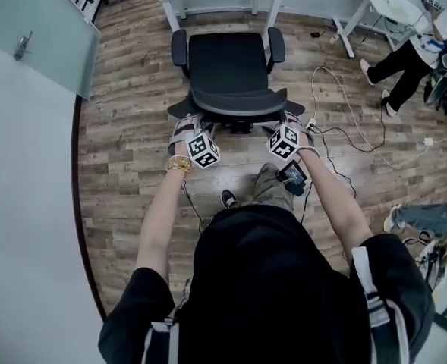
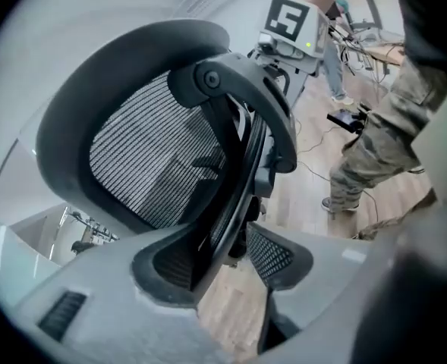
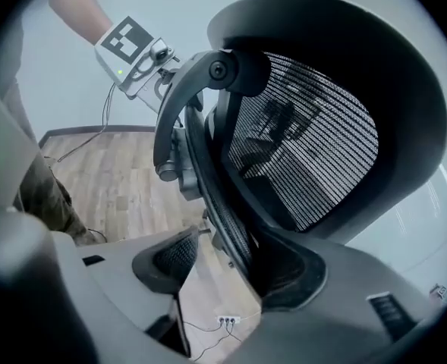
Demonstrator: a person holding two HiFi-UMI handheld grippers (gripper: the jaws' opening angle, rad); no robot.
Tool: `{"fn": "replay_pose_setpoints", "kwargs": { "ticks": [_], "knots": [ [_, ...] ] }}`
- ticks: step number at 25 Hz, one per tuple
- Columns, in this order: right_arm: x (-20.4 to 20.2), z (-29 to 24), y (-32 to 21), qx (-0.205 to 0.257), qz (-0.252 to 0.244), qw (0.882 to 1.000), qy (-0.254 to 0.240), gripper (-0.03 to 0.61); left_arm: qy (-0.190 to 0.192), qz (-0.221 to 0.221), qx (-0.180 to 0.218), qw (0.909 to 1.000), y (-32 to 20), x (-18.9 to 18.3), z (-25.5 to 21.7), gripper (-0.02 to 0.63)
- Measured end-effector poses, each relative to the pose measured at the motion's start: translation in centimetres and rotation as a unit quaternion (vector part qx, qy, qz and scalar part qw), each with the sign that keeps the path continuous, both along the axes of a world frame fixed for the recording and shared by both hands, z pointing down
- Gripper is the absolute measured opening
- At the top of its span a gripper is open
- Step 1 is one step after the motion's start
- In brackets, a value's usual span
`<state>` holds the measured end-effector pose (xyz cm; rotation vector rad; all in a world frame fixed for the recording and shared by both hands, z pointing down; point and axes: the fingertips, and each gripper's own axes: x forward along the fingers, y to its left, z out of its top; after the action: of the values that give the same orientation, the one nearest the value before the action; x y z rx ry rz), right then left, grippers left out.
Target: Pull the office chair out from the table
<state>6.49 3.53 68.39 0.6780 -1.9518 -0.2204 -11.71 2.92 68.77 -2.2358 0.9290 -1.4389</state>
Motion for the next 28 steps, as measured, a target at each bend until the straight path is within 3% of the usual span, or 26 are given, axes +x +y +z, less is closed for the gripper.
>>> {"fn": "replay_pose_setpoints", "kwargs": {
  "ticks": [11,17,19,23,28],
  "knots": [
    [-0.2,-1.9,2.0,0.015,0.004,0.999,-0.030,0.216,0.089,-0.022,0.004,0.9958,2.8,1.3,-2.0,0.191],
    [-1.0,-2.8,4.5,0.010,-0.009,0.998,-0.058,0.168,0.170,-0.047,-0.003,0.9843,3.5,3.0,-4.0,0.175],
    [-1.5,-3.6,4.8,0.015,-0.012,0.997,-0.079,0.159,0.200,-0.053,0.009,0.9783,3.4,3.4,-5.6,0.167],
    [-2.6,-6.9,5.4,0.054,-0.031,0.989,-0.133,0.121,0.211,-0.025,0.062,0.9752,3.9,4.7,-8.9,0.151],
    [-4.4,-11.5,6.0,0.105,-0.049,0.973,-0.197,0.099,0.275,-0.039,0.101,0.9555,4.0,5.3,-12.9,0.139]
  ]
}}
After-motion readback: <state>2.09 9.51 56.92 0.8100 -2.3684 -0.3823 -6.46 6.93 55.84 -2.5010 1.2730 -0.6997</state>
